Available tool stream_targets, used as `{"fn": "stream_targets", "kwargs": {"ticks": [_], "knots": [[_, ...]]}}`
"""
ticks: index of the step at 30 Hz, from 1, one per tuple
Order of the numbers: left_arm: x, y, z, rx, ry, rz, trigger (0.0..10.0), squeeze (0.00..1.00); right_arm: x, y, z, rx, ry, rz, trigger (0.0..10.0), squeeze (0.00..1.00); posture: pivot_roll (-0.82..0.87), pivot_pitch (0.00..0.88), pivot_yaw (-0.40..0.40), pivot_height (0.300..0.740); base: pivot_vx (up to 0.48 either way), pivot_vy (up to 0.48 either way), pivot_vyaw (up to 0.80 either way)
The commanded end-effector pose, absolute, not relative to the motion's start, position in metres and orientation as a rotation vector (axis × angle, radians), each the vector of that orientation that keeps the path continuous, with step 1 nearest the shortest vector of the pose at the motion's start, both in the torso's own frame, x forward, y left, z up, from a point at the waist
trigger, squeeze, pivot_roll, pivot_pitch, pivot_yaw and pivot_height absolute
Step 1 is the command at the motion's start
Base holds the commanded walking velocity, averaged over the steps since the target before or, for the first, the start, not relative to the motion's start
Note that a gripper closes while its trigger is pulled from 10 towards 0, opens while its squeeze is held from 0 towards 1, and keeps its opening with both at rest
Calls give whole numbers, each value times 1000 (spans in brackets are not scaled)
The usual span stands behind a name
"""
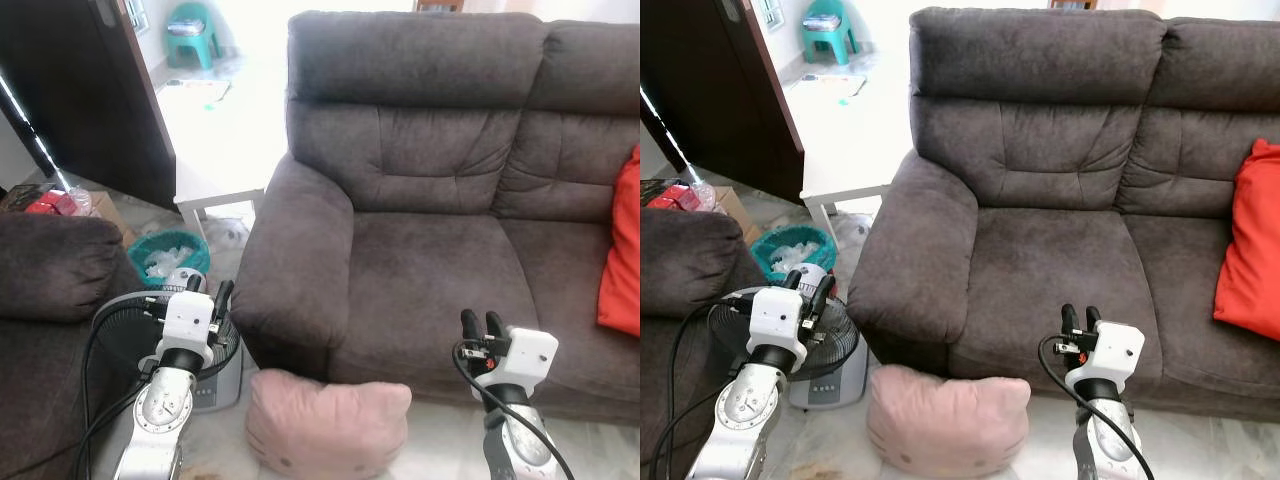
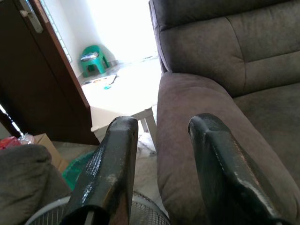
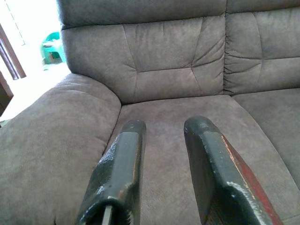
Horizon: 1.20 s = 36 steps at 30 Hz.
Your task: Move the pillow to the sofa from floor
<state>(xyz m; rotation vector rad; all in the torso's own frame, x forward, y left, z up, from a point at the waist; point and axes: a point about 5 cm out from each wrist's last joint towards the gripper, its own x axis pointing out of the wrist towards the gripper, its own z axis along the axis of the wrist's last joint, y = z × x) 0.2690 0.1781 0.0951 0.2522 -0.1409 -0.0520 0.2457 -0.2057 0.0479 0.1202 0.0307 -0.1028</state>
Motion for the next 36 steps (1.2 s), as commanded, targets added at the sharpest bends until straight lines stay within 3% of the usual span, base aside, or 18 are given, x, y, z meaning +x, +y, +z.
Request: {"fn": "stream_targets", "kwargs": {"ticks": [1, 4, 32, 36], "knots": [[269, 178, 97, 239, -143, -44, 10000, 0, 248, -203, 50, 114, 31, -93, 10000, 0, 78, 29, -7, 646, 0, 0, 0], [269, 179, 96, 230, -137, -38, 10000, 0, 247, -202, 50, 111, 33, -85, 10000, 0, 75, 38, -8, 631, 0, 0, 0], [269, 178, 88, 181, -85, -24, 10000, 0, 252, -199, 50, 98, 52, -44, 10000, 0, 72, 43, -22, 631, 0, 0, 0], [270, 178, 88, 180, -84, -24, 10000, 0, 253, -198, 50, 97, 55, -41, 10000, 0, 72, 43, -22, 613, 0, 0, 0]]}}
